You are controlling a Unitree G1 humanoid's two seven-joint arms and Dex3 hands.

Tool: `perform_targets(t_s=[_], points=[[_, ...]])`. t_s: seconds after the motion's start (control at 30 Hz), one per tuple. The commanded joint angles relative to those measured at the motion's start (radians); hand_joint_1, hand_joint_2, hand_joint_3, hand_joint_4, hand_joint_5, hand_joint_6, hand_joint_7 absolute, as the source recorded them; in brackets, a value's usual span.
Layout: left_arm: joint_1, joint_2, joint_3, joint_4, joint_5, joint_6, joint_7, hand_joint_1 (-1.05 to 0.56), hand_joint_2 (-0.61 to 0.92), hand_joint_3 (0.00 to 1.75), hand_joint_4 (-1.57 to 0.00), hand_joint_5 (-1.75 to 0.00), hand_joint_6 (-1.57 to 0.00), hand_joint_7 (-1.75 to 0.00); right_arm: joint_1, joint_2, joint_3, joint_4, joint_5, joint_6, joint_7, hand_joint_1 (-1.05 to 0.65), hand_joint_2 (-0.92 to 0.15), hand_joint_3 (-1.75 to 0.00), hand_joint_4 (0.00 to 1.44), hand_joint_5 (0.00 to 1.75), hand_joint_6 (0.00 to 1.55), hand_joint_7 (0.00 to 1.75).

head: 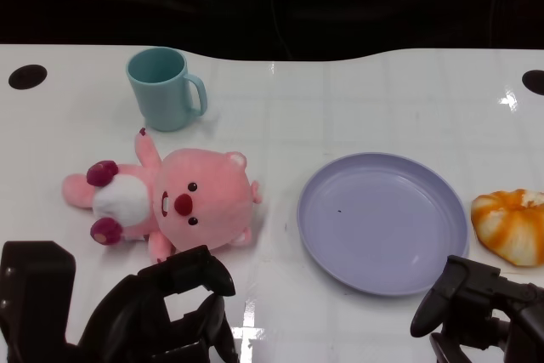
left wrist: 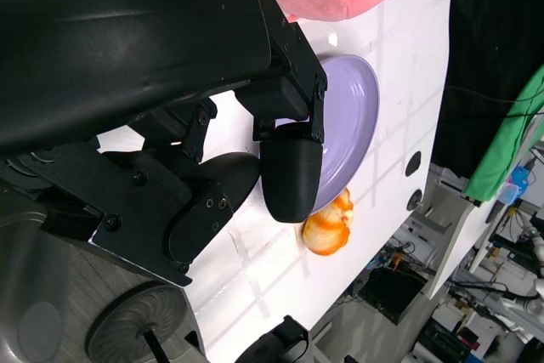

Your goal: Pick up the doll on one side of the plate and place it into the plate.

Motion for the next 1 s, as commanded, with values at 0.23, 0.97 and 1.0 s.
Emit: perform_targets(t_s=[0.23, 0.97, 1.0], points=[[-0.001, 0.018, 0.004, 0.006, 0.014, -0.014, -0.01, -0.22, 0.49, 1.19, -0.78, -1.75, -0.69, -1.57, 0.0, -0.011, -0.003, -0.021, 0.004, 0.024, -0.006, -0.17, -0.54, -1.18, 0.65, 1.75, 0.52, 1.51], [-0.003, 0.017, 0.008, 0.003, 0.009, -0.006, -0.004, -0.22, 0.49, 1.18, -0.78, -1.75, -0.7, -1.56, 0.002, -0.012, -0.007, -0.013, 0.007, 0.024, -0.004, -0.17, -0.55, -1.16, 0.64, 1.75, 0.51, 1.51], [-0.004, 0.018, 0.008, 0.003, 0.01, -0.007, -0.005, -0.22, 0.48, 1.18, -0.78, -1.74, -0.71, -1.55, 0.002, -0.011, -0.006, -0.014, 0.006, 0.025, -0.004, -0.17, -0.55, -1.16, 0.64, 1.75, 0.51, 1.51]])
